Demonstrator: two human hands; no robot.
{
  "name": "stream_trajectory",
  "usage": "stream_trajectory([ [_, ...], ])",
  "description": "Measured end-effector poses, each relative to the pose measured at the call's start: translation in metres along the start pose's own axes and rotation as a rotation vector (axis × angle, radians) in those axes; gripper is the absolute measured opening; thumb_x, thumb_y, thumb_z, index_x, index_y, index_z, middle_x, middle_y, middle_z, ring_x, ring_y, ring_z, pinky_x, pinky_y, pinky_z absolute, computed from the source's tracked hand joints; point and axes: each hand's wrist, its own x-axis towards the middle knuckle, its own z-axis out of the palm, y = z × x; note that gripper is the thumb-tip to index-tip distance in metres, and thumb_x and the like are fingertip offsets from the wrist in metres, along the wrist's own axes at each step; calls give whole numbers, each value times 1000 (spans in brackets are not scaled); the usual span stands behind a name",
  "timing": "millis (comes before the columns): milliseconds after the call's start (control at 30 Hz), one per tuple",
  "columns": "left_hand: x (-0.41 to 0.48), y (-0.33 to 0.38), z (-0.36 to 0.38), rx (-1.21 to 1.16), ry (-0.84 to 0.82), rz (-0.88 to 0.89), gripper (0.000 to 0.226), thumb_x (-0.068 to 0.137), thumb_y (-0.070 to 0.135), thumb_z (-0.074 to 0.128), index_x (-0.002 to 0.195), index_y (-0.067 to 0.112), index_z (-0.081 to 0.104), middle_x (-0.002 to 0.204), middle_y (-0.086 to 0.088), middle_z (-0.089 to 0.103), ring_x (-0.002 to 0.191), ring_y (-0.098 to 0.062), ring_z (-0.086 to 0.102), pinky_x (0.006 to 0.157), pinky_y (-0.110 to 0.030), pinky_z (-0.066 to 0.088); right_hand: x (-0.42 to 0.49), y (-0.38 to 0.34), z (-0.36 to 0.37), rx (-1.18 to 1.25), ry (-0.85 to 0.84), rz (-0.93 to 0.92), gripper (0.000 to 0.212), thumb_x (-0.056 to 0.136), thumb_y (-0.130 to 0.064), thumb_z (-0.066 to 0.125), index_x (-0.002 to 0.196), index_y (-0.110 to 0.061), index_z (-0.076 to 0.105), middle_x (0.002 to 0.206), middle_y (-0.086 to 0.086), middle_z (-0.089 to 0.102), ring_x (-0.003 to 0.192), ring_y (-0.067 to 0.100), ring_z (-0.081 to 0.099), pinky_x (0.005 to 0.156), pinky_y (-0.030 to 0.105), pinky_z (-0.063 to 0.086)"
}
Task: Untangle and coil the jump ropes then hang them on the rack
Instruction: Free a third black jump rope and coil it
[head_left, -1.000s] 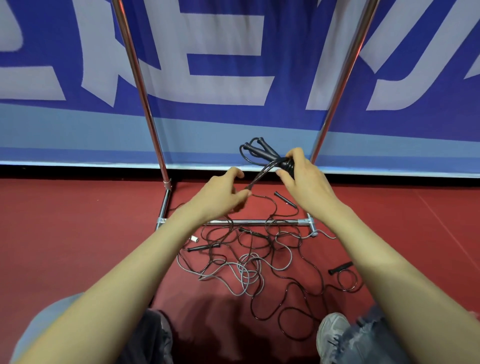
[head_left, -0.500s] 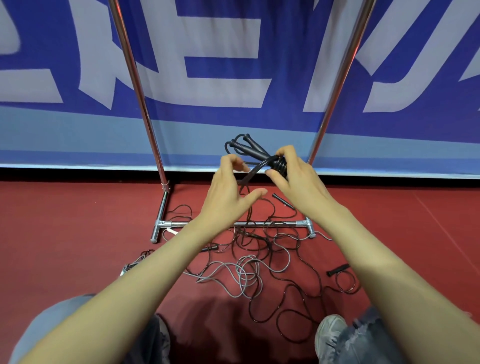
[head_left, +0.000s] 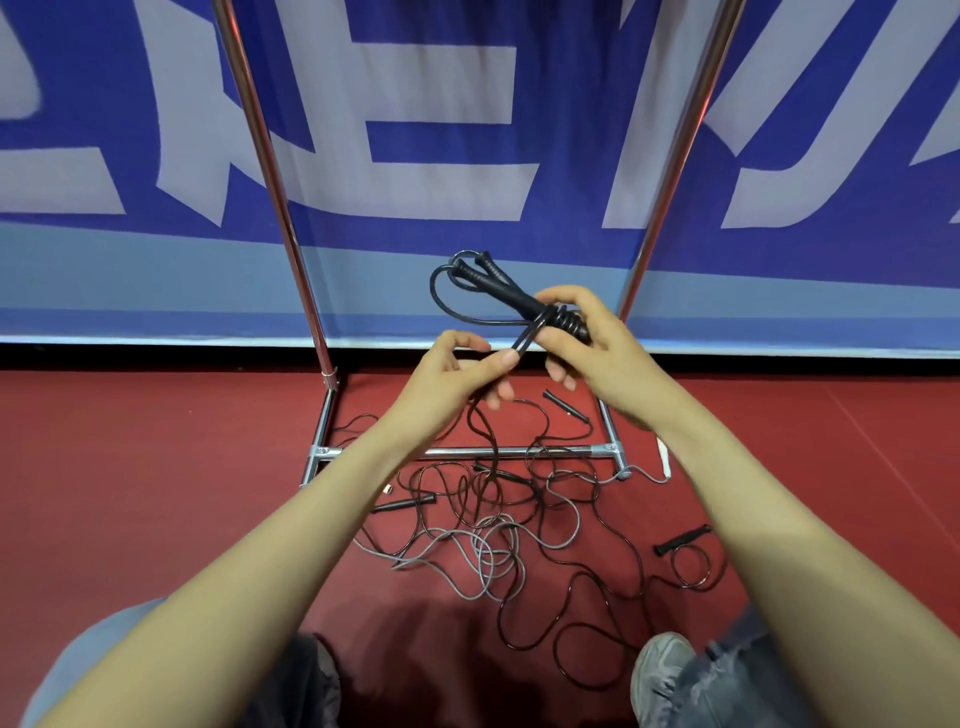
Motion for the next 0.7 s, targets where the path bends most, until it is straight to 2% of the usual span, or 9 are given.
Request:
stream_trajectory([
  [100,1,-3,-3,-18,36,-40,29,88,17,67,99,11,40,60,-2,66,48,-13,51,57,-22,43,-1,-1,-3,179,-145,42,33,97,-5,51,129,-16,50,75,8,51,59,16,48,52,23,40],
  [200,2,-6,-4,-50,50,-58,35,86,19,69,95,13,37,60,-2,66,48,-13,49,57,-23,41,-1,-4,-2,304,-170,88,30,97,-4,49,125,-13,51,82,5,53,58,14,47,49,22,36],
  [333,3,-15,-6,109,55,-103,59,70,55,77,91,14,40,53,0,61,52,-16,52,66,-31,41,-2,-8,3,478,-184,116,26,99,-12,45,124,-8,49,78,0,50,54,10,41,50,21,27],
  [400,4,-17,-11,218,52,-102,62,66,65,74,87,16,44,50,2,58,54,-17,48,67,-33,40,-2,-8,2,486,-218,132,32,96,-21,46,126,-8,49,76,-4,55,52,9,39,52,24,22],
  [433,5,-17,-15,226,26,-86,57,68,61,74,88,15,46,50,3,56,52,-15,47,64,-30,39,-3,-8,0,476,-249,140,36,94,-24,47,126,-8,49,77,-4,59,52,9,38,52,24,21],
  [500,6,-15,-21,174,-38,-25,43,77,38,71,97,5,53,51,7,55,50,-9,47,59,-22,39,-6,-9,-3,451,-329,146,34,95,-26,49,124,-9,51,83,4,60,50,9,37,50,21,22],
  [567,6,-13,-27,150,-69,59,37,79,17,71,106,-4,57,62,4,60,58,-8,53,63,-21,44,-8,-11,-4,427,-415,158,31,96,-24,51,123,-9,51,85,9,58,49,8,37,46,17,24],
  [633,6,-9,-34,171,-97,118,34,76,9,76,103,-5,59,75,-6,64,67,-11,59,68,-25,49,-10,-12,-4,398,-497,180,32,93,-23,49,122,-11,51,85,10,57,48,8,36,45,17,22],
  [700,7,-3,-41,213,-199,99,39,74,6,77,106,2,55,77,-11,65,66,-15,59,64,-23,48,-13,-13,-3,354,-602,217,31,92,-20,49,123,-14,49,83,9,57,48,9,36,46,21,19],
])
